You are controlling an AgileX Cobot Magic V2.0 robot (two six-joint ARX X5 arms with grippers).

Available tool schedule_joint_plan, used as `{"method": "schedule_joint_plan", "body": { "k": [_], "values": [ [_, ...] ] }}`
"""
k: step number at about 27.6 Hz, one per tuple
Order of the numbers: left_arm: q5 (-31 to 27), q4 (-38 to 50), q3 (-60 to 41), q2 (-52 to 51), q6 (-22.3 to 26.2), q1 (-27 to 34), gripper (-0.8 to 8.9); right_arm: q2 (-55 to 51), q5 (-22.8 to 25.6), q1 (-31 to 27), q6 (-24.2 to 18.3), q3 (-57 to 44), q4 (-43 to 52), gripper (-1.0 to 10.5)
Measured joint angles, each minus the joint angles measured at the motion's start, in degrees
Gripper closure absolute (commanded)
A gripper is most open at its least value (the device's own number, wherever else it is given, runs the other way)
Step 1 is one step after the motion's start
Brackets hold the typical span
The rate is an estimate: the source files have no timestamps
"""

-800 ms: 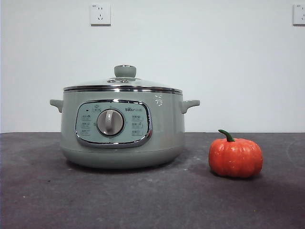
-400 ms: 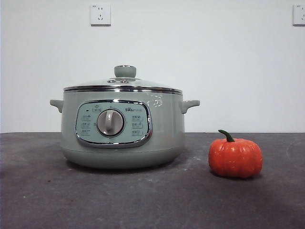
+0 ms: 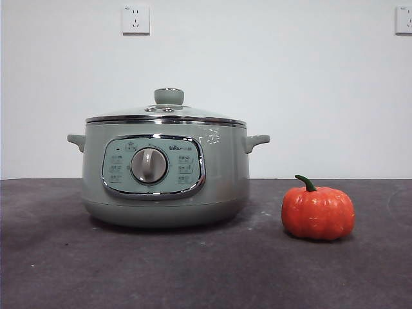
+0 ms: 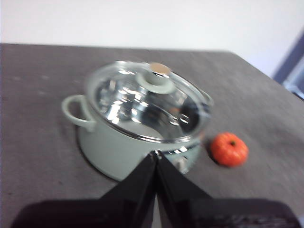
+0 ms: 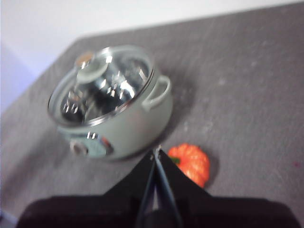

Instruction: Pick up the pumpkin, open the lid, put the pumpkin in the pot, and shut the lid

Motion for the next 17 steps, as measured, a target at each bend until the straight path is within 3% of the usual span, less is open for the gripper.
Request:
{"method": "schedule_joint_plan", "body": {
  "k": [6, 11, 13, 14, 15, 17],
  "values": [
    [4.37, -9.01, 7.21, 5.29, 6.32, 0.0, 8.22, 7.89, -0.15, 2.12, -7.3, 10.71, -13.49, 9.6],
    [4.72, -11.54, 9.18, 6.21, 8.04, 0.0, 7.8, 10.29, -0.13, 3.67, -10.47, 15.39, -18.71, 9.3],
    [4.7, -11.67, 9.25, 6.21, 8.26, 0.0, 3.31, 10.32, -0.13, 3.85, -10.8, 15.45, -18.84, 6.5],
    [4.57, -11.67, 9.25, 6.21, 8.26, 0.0, 0.71, 10.32, -0.13, 3.85, -10.69, 15.45, -18.82, 3.7],
    [4.52, -11.67, 9.25, 6.23, 8.26, 0.0, 0.06, 10.36, -0.13, 3.85, -10.34, 15.45, -18.82, 2.0],
    [4.52, -11.67, 9.25, 6.23, 8.26, 0.0, 0.06, 10.6, -0.13, 3.85, -9.88, 15.45, -18.82, 1.6]
  ]
}}
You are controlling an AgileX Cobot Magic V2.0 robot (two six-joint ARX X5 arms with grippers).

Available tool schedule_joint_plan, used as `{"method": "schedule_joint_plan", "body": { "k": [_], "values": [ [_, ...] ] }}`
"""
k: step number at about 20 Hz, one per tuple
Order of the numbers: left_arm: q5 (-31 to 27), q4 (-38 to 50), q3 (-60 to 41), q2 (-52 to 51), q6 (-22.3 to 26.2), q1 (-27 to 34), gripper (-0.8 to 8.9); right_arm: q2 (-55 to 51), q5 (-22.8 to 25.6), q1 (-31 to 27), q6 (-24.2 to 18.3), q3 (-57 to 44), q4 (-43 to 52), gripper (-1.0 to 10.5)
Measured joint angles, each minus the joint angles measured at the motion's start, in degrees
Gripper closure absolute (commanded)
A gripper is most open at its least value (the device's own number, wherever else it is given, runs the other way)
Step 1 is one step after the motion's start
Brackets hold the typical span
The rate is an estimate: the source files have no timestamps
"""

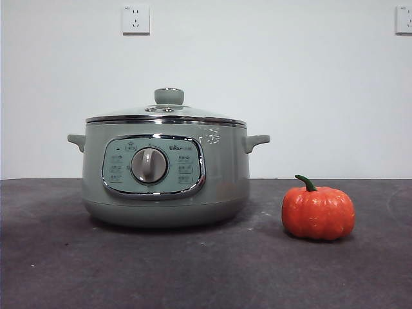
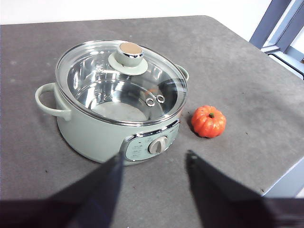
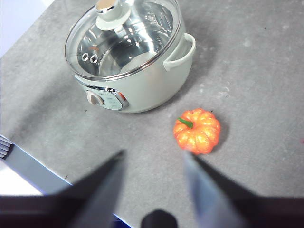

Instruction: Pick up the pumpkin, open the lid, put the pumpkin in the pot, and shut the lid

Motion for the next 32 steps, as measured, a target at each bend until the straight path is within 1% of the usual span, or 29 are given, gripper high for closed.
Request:
{"method": "schedule_joint_plan", "body": {
  "k": [4, 8, 9, 13, 17, 20, 26, 32],
  "values": [
    [0.0, 0.0, 0.0, -0.02, 0.0, 0.0, 0.06, 1.22, -1.16, 0.72, 0.24, 0.0, 0.0, 1.6],
    [-0.02, 0.0, 0.0, -0.02, 0.07, 0.0, 0.06, 4.61, -0.63, 3.89, 0.57, 0.0, 0.13, 1.6],
    [-0.02, 0.0, 0.0, 0.0, 0.07, 0.0, 0.07, 5.84, 0.35, 4.98, 0.59, 0.0, 0.37, 1.6],
    [-0.02, 0.0, 0.0, 0.0, 0.07, 0.0, 0.07, 13.94, 7.19, 10.1, 0.17, 0.0, 2.84, 1.6],
    [-0.02, -0.02, 0.0, 0.0, 0.09, 0.0, 0.07, 25.18, 12.9, 15.06, -0.5, 0.0, 8.79, 1.6],
    [-0.02, -0.02, 0.0, 0.0, 0.07, 0.0, 0.07, 33.44, 17.53, 17.44, -0.59, 0.0, 13.33, 1.6],
    [-0.02, -0.02, 0.0, 0.0, 0.07, 0.0, 0.07, 44.83, 22.53, 18.8, -1.62, 0.0, 19.17, 1.6],
    [-0.02, -0.02, 0.0, 0.0, 0.07, 0.0, 0.07, 50.8, 22.56, 18.8, -1.79, 0.0, 21.31, 1.6]
  ]
}}
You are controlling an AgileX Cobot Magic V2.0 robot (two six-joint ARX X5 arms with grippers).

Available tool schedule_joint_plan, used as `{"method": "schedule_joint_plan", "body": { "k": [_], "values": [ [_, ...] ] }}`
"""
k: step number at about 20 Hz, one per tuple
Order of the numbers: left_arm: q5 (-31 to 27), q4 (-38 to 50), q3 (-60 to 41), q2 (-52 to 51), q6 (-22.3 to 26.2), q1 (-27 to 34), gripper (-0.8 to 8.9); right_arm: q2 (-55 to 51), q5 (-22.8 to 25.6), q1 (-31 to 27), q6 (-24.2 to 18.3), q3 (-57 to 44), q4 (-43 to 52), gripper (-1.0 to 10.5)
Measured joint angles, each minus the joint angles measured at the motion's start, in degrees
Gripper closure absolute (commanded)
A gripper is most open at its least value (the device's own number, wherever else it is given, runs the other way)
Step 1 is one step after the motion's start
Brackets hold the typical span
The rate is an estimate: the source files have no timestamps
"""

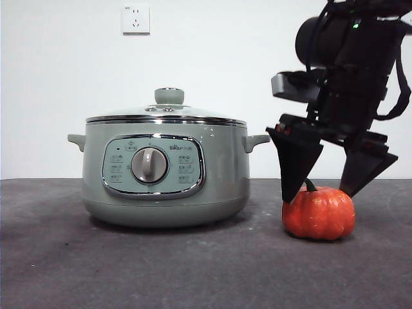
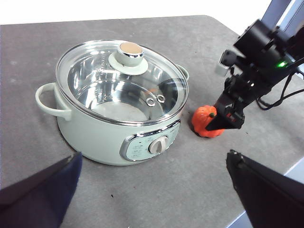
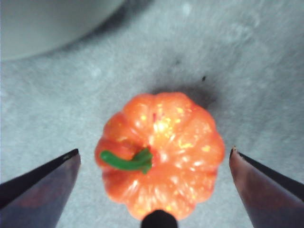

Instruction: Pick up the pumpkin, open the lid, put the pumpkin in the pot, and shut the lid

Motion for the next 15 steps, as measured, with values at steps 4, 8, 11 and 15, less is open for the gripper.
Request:
{"method": "schedule_joint_plan", "body": {
  "k": [4, 8, 11, 15],
  "values": [
    [0.0, -0.02, 0.0, 0.0, 0.0, 0.0, 0.07, 1.64, 0.0, 0.0, 0.0, 0.0, 1.18, 3.5],
    [0.0, -0.02, 0.0, 0.0, 0.0, 0.0, 0.07, 1.7, 0.0, 0.0, 0.31, 0.0, 0.85, 7.9],
    [0.0, 0.0, 0.0, 0.2, 0.0, 0.0, 0.07, 1.7, -0.02, 0.0, 0.66, 0.0, 0.85, 9.6],
    [0.0, 0.55, 0.0, 2.97, 0.0, -0.15, 0.07, 0.11, 0.0, -0.02, 1.53, 0.0, 0.39, 9.6]
  ]
}}
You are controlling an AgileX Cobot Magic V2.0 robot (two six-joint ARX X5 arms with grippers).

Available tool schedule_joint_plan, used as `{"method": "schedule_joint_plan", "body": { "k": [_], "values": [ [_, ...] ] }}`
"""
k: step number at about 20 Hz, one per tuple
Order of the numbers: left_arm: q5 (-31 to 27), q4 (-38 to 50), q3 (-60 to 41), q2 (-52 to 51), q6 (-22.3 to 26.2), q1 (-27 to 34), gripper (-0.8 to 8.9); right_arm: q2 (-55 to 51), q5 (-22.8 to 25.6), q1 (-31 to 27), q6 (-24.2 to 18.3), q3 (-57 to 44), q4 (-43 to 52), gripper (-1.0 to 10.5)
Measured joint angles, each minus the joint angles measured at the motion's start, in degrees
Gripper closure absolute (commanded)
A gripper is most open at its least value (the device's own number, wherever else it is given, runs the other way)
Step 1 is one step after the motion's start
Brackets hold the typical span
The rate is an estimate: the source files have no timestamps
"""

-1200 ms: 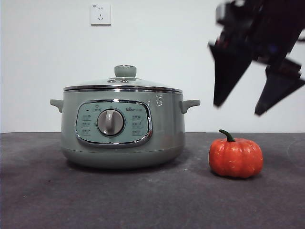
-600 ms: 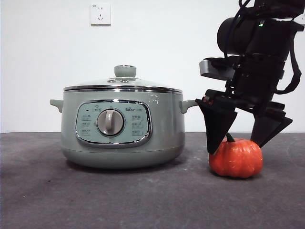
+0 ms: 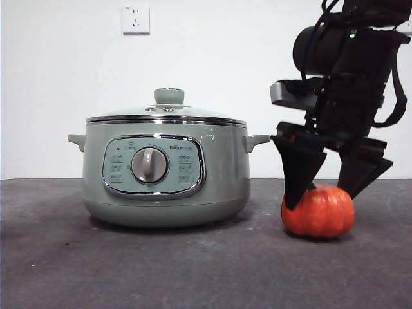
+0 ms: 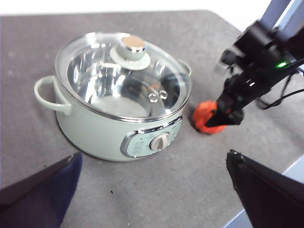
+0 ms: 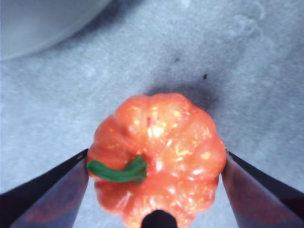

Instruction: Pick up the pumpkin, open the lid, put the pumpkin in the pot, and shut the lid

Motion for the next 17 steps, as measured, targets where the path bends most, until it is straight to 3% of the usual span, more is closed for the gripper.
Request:
{"method": "schedule_joint_plan", "body": {
  "k": [5, 8, 17],
  "values": [
    [-0.59, 7.3, 2.1, 6.84, -0.02, -3.48, 0.07, -12.07, 0.0, 0.0, 0.46, 0.0, -1.79, 9.6],
    [-4.11, 10.27, 7.28, 13.88, 0.0, -7.65, 0.07, -19.21, 0.0, 0.0, 0.92, 0.0, -3.26, 9.6],
    [-13.38, 20.22, 23.21, 43.6, 0.85, -19.58, 0.08, -35.69, 0.0, 0.0, 2.16, 0.0, -7.19, 9.6]
  ]
}}
